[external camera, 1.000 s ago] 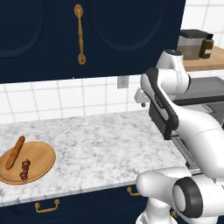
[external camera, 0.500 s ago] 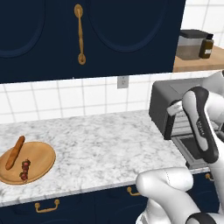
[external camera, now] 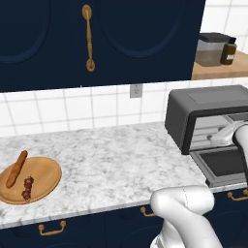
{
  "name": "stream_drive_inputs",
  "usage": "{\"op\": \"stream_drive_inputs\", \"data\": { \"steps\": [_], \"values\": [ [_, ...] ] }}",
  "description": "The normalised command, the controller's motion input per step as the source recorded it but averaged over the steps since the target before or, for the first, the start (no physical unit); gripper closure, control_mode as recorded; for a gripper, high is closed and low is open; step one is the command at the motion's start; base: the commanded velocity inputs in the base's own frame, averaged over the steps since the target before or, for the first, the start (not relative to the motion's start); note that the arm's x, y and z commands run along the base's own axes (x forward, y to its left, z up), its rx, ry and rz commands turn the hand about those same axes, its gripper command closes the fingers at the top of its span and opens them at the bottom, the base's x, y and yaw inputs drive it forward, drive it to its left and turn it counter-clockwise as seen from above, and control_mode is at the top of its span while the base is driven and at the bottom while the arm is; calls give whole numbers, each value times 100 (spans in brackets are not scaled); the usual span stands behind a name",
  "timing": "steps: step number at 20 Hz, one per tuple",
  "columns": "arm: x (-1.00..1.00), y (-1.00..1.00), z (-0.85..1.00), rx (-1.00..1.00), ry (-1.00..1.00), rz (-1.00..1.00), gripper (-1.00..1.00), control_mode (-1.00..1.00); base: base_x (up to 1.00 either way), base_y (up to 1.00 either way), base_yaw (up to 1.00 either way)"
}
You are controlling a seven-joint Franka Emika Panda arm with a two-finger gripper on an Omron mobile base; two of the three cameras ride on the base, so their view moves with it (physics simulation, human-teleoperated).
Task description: Pick up the kebab skewer and baguette bread, and place them inside the toaster oven. Close the toaster oven door and start by setting the timer.
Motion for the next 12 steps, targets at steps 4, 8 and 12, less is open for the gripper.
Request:
{"op": "stream_drive_inputs", "data": {
  "steps": [4, 8, 12],
  "values": [
    [46, -78, -29, 16, -20, 0, -100, -100, 0, 0, 0],
    [65, -45, -16, 18, -15, 0, -100, -100, 0, 0, 0],
    [56, -27, -4, 16, -11, 0, -100, -100, 0, 0, 0]
  ]
}}
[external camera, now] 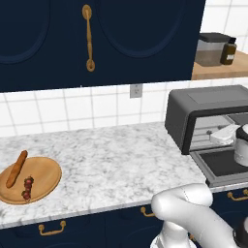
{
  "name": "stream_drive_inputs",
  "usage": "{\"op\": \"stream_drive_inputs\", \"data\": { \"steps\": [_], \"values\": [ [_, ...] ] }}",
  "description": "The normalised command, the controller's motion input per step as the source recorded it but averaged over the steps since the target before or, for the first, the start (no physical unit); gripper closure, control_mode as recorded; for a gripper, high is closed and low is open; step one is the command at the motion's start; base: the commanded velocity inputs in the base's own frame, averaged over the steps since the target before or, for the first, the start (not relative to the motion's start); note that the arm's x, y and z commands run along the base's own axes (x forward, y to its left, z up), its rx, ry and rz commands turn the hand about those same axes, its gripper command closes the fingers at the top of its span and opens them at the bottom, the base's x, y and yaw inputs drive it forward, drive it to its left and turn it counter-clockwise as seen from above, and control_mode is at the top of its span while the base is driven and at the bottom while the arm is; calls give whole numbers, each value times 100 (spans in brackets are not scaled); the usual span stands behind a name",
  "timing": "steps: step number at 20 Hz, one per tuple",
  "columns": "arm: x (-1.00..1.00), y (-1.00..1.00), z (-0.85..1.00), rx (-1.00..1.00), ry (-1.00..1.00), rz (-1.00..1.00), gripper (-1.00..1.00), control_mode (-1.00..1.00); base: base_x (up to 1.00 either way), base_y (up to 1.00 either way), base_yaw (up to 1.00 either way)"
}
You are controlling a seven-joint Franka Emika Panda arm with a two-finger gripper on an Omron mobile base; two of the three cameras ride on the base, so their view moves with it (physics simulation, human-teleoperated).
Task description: Pick up the kebab skewer and baguette bread, and place them inside the toaster oven. Close the toaster oven door and start by setting the timer.
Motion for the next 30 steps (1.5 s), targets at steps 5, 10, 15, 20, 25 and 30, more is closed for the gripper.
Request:
{"op": "stream_drive_inputs", "data": {
  "steps": [5, 10, 15, 20, 25, 30],
  "values": [
    [40, -29, -6, 4, -7, 0, -100, -100, 0, 0, 0],
    [48, -13, -17, 0, -1, -3, -100, -100, 0, 0, 0],
    [52, -19, -25, 0, 0, -4, -100, -100, 0, 0, 0],
    [45, -21, -28, 0, 0, -3, -100, -100, 0, 0, 0],
    [39, -23, -24, 0, 0, -1, -100, -100, 0, 0, 0],
    [30, -18, -17, 0, -1, 0, -100, -100, 0, 0, 0]
  ]
}}
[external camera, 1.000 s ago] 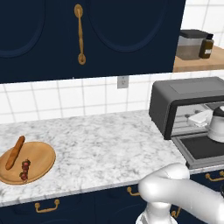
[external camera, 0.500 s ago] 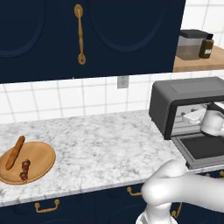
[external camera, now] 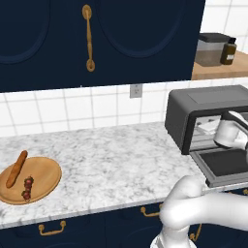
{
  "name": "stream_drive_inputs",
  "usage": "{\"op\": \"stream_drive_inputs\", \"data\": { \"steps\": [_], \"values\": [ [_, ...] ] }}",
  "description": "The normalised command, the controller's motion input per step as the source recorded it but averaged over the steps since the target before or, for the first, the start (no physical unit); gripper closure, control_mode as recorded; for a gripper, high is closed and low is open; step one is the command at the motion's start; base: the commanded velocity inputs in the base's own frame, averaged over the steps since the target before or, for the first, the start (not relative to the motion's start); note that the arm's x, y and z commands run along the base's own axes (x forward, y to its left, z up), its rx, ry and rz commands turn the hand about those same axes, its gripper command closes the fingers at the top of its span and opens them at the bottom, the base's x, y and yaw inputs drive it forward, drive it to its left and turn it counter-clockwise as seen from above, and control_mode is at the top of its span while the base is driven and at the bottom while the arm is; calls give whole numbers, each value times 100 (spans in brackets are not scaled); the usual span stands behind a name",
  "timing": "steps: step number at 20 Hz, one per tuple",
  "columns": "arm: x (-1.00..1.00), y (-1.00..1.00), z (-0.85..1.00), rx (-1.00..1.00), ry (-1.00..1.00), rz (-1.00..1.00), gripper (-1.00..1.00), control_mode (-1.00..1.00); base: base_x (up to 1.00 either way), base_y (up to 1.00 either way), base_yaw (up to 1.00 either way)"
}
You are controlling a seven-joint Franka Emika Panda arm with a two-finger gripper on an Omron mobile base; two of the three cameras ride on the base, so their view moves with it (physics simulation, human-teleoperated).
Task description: Pick up the kebab skewer and baguette bread, and place them inside the toaster oven. Close the toaster oven door and start by setting the timer.
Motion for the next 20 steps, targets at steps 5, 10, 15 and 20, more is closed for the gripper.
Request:
{"op": "stream_drive_inputs", "data": {
  "steps": [5, 10, 15, 20],
  "values": [
    [11, -23, -6, 0, -7, 0, -100, -100, 0, 0, 0],
    [16, -23, -28, 0, 0, 0, -100, -100, 0, 0, 0],
    [-8, -30, -55, -1, 10, 0, -100, -100, 0, 0, 0],
    [-41, -36, -75, -5, 18, 1, -100, -100, 0, 0, 0]
  ]
}}
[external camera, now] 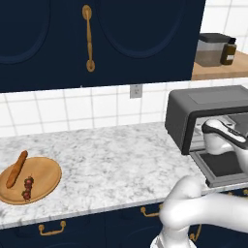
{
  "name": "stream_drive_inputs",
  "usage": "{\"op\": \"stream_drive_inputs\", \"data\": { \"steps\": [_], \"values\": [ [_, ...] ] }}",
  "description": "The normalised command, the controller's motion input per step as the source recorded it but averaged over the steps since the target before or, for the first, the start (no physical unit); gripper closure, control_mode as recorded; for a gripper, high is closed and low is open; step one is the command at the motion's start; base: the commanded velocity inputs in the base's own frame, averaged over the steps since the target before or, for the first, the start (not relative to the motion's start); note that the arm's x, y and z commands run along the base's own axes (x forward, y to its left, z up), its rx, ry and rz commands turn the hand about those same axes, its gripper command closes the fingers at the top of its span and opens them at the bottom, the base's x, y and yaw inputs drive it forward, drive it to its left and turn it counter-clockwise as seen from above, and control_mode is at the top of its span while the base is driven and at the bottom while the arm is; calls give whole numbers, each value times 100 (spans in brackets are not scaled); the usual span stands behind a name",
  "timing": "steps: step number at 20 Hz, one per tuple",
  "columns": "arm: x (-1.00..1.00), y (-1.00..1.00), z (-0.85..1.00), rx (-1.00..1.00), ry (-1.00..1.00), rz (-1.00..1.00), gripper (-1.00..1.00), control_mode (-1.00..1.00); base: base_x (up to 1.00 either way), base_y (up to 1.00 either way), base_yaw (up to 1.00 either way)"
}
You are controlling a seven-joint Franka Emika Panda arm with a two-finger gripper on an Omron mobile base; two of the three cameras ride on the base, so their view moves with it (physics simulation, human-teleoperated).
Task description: Pick up the kebab skewer and baguette bread, and place them inside the toaster oven. Close the toaster oven door and start by setting the timer.
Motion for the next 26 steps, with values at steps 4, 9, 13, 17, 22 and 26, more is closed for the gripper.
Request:
{"op": "stream_drive_inputs", "data": {
  "steps": [4, 9, 13, 17, 22, 26],
  "values": [
    [-73, -42, -69, -5, 21, 5, -100, -100, 0, 0, 0],
    [-91, -38, -58, -5, 22, 7, -100, -100, 0, 0, 0],
    [-84, -30, -31, -3, 38, 3, -100, -100, 0, 0, 0],
    [-85, -28, -28, -4, 43, 3, -100, -100, 0, 0, 0],
    [-90, -24, -33, -5, 40, 3, -100, -100, 0, 0, 0],
    [-77, -5, 67, 0, 10, 12, -100, -100, 0, 0, 0]
  ]
}}
